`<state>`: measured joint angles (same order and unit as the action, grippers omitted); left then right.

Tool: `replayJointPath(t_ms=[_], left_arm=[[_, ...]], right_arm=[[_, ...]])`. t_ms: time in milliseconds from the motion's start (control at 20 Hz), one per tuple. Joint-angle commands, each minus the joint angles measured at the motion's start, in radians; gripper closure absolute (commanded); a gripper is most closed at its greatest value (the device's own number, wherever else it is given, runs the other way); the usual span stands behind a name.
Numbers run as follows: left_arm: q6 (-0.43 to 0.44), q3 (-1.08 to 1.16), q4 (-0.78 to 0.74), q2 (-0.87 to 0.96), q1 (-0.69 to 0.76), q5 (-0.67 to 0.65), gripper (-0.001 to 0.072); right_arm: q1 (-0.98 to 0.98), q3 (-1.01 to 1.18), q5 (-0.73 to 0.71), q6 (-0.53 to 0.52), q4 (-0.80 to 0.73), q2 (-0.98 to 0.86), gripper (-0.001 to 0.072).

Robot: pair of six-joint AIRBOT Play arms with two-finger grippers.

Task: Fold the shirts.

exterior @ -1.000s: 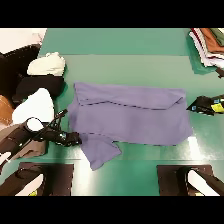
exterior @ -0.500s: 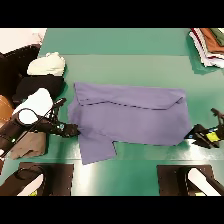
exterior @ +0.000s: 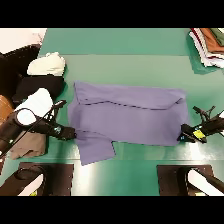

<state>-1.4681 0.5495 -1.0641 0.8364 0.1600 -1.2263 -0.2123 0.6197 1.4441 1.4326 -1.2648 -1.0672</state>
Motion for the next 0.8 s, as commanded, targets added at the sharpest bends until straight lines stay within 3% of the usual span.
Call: replayJointPath(t_ms=[0,100,250,550,750], left_arm=[[-0.060,0.002,-0.060,-0.128,0.000,-0.148,0.0687],[-0.092,0.035,-0.058,-0.192,0.000,-0.204,0.0687],[-0.094,0.149,-0.074,-0.160,0.000,-0.159,0.0687],[0.011,0.415,-0.144,0.217,0.000,0.076,0.0685],[0.040,0.637,-0.148,0.506,0.000,0.171,0.0684]], right_arm=[[0.030,0.030,0.140,0.007,-0.144,0.141,0.0702],[0.030,0.073,0.183,0.017,-0.179,0.248,0.0702],[0.031,0.178,0.145,0.031,-0.141,0.282,0.0703],[0.156,0.434,-0.008,0.032,-0.116,-0.021,0.0703],[0.205,0.608,-0.031,0.032,-0.114,-0.253,0.0701]])
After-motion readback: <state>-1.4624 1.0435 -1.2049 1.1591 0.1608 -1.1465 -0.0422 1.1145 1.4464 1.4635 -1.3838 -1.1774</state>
